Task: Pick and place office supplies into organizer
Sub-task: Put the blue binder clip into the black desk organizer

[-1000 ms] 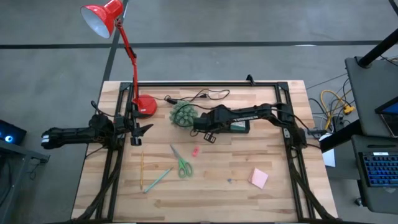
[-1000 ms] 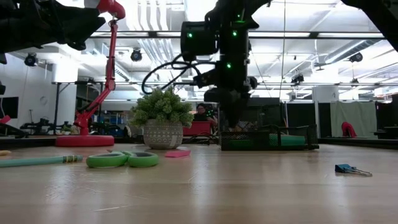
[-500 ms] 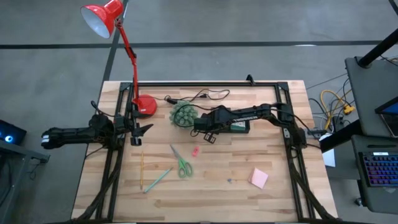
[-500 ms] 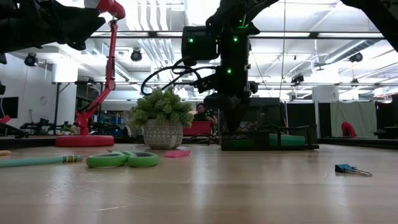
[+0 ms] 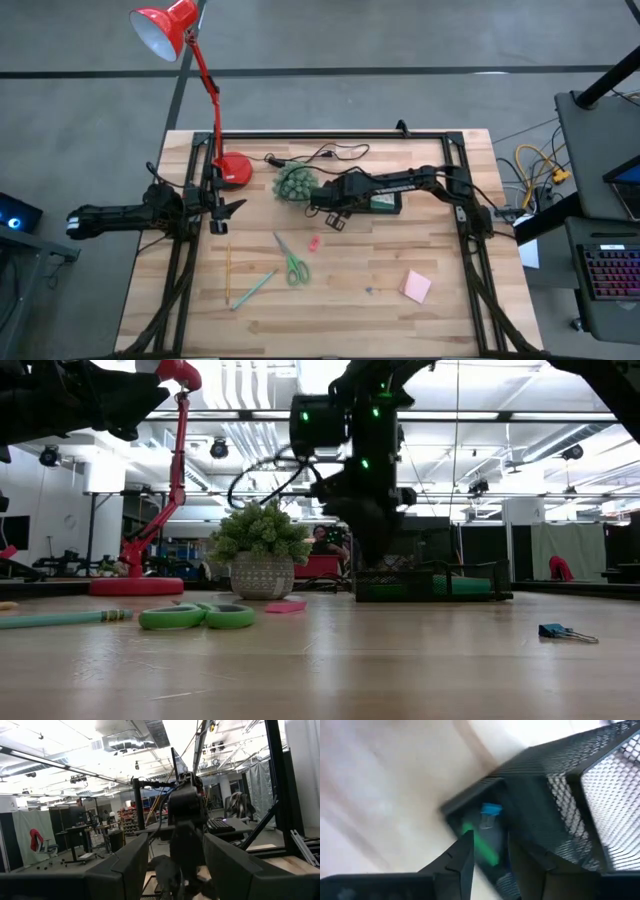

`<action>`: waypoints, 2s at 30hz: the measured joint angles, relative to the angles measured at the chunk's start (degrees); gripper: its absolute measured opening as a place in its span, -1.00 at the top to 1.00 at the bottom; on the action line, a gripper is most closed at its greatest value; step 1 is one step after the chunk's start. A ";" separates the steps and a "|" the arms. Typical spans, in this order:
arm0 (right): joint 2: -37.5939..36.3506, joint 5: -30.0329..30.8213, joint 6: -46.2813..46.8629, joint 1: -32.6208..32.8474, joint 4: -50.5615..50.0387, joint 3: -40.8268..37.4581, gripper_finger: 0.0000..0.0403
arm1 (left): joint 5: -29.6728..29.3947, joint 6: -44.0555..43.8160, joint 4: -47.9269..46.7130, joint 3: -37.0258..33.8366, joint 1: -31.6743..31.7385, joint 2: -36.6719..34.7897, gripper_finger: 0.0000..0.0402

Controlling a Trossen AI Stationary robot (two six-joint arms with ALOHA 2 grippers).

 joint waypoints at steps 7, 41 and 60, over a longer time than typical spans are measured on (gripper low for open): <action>-0.77 -5.41 1.12 7.12 -0.20 6.49 0.57 | -0.01 0.00 -0.01 0.00 0.02 0.00 0.12; -0.85 -8.32 58.34 34.59 -1.70 -2.72 0.09 | -0.01 -0.22 -0.02 0.00 0.01 0.02 0.12; -0.85 -8.59 59.57 34.61 7.25 -11.50 0.05 | 0.00 -0.20 -0.02 0.00 0.00 0.02 0.12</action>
